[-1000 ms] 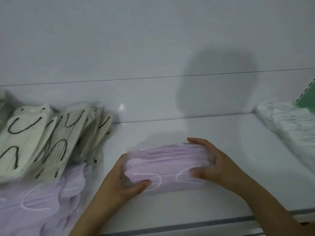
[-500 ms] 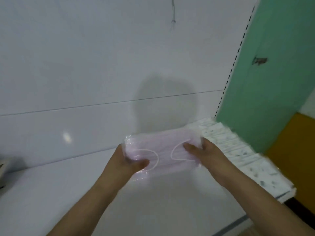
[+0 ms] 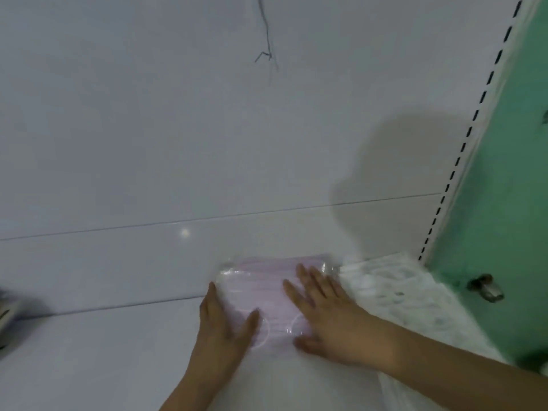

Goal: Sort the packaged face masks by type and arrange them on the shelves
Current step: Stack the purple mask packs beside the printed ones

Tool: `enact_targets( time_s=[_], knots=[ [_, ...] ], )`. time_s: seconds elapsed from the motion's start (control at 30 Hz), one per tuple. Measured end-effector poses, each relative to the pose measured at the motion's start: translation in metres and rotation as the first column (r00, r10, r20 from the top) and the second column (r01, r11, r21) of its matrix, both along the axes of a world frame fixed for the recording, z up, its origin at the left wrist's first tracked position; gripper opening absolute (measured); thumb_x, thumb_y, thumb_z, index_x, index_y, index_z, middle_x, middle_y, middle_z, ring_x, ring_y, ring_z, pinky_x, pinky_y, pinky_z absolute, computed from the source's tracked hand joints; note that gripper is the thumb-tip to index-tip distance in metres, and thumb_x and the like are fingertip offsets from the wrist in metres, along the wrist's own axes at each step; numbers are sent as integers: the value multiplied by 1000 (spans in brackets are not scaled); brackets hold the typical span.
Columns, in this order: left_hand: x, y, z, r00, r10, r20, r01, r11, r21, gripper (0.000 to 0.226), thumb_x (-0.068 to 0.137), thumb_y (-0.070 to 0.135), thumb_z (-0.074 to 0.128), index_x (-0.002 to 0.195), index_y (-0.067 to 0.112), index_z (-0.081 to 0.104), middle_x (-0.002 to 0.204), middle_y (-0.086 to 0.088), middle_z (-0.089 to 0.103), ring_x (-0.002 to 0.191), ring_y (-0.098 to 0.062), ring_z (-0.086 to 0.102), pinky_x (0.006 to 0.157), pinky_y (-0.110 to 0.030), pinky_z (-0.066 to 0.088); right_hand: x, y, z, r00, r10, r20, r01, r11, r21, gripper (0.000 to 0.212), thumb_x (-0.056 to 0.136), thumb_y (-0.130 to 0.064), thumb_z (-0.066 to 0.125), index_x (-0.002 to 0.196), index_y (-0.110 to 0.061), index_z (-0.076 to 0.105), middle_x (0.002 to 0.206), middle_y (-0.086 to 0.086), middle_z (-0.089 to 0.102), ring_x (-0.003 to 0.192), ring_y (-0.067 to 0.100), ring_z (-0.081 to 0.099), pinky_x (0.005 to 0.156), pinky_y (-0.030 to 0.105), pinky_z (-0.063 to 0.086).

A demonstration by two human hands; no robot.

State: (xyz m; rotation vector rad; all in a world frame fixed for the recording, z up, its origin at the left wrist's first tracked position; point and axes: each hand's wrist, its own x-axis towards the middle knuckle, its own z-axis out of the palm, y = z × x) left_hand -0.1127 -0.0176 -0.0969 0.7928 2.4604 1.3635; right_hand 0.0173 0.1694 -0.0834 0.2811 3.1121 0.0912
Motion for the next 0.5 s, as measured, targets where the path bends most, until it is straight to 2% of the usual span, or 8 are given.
enact_targets(
  time_s=[0.1, 0.2, 0.23, 0.3, 0.33, 0.37, 0.43, 0.5],
  knots=[
    [3, 9, 3, 993, 95, 73, -93, 995, -29, 106, 86, 58, 62, 160, 8, 5, 165, -9, 14, 153, -23, 16, 123, -38, 20, -8, 1, 0, 999, 7, -48, -4, 998, 60, 89, 85, -64, 36, 156, -15, 19, 162, 18, 5, 149, 41, 8, 117, 54, 4],
    [4, 16, 1, 991, 84, 107, -80, 996, -39, 106, 84, 66, 57, 158, 6, 11, 162, -15, 23, 150, -30, 24, 123, -43, 23, -12, 2, -6, 999, 33, 22, -33, 999, -5, 96, 82, -73, 24, 156, -18, -2, 158, 12, -22, 148, 36, -15, 118, 51, -10],
    [8, 16, -1, 991, 82, 104, -78, 996, -44, 102, 85, 64, 56, 159, 9, 12, 161, -11, 25, 150, -27, 25, 123, -42, 24, -12, 1, -8, 999, 35, 5, -35, 999, 3, 96, 82, -74, 24, 157, -17, 2, 159, 13, -17, 149, 37, -9, 119, 49, -7],
    [11, 16, -6, 993, 97, 65, -95, 995, -37, 92, 87, 66, 55, 158, 18, 21, 154, -6, 37, 143, -24, 36, 117, -44, 33, -14, -3, -7, 999, -34, -4, 34, 999, -27, 92, 83, -74, 27, 153, -15, 27, 160, 18, 17, 145, 42, 22, 115, 52, 12],
    [13, 15, -7, 994, 111, 21, -110, 993, -52, 87, 88, 64, 55, 157, 22, 23, 151, -5, 42, 139, -25, 42, 114, -45, 36, -14, -5, -4, 995, -96, -10, 95, 994, -62, 92, 82, -74, 26, 153, -16, 30, 160, 19, 20, 144, 43, 26, 114, 56, 19],
    [12, 15, -9, 992, 126, -13, -127, 989, -82, 83, 90, 59, 55, 157, 24, 22, 150, -4, 43, 137, -25, 45, 112, -45, 38, -13, -7, -2, 993, -118, 18, 120, 987, -109, 94, 81, -75, 20, 156, -17, 20, 162, 18, 9, 146, 45, 16, 115, 58, 19],
    [11, 15, -9, 989, 143, -49, -148, 981, -127, 80, 95, 51, 55, 159, 24, 15, 152, -4, 39, 137, -26, 45, 113, -44, 35, -14, -8, -1, 991, -103, 80, 114, 983, -144, 102, 69, -79, 2, 155, -26, -10, 159, 13, -27, 148, 43, -12, 118, 57, 9],
    [8, 12, -5, 986, 153, -66, -161, 977, -139, 80, 97, 49, 52, 160, 23, 10, 155, -5, 35, 139, -26, 42, 113, -43, 32, -14, -11, 5, 980, -98, 175, 123, 983, -136, 115, 57, -90, -11, 153, -29, -17, 158, 10, -30, 149, 38, -14, 120, 54, 3]
  ],
)
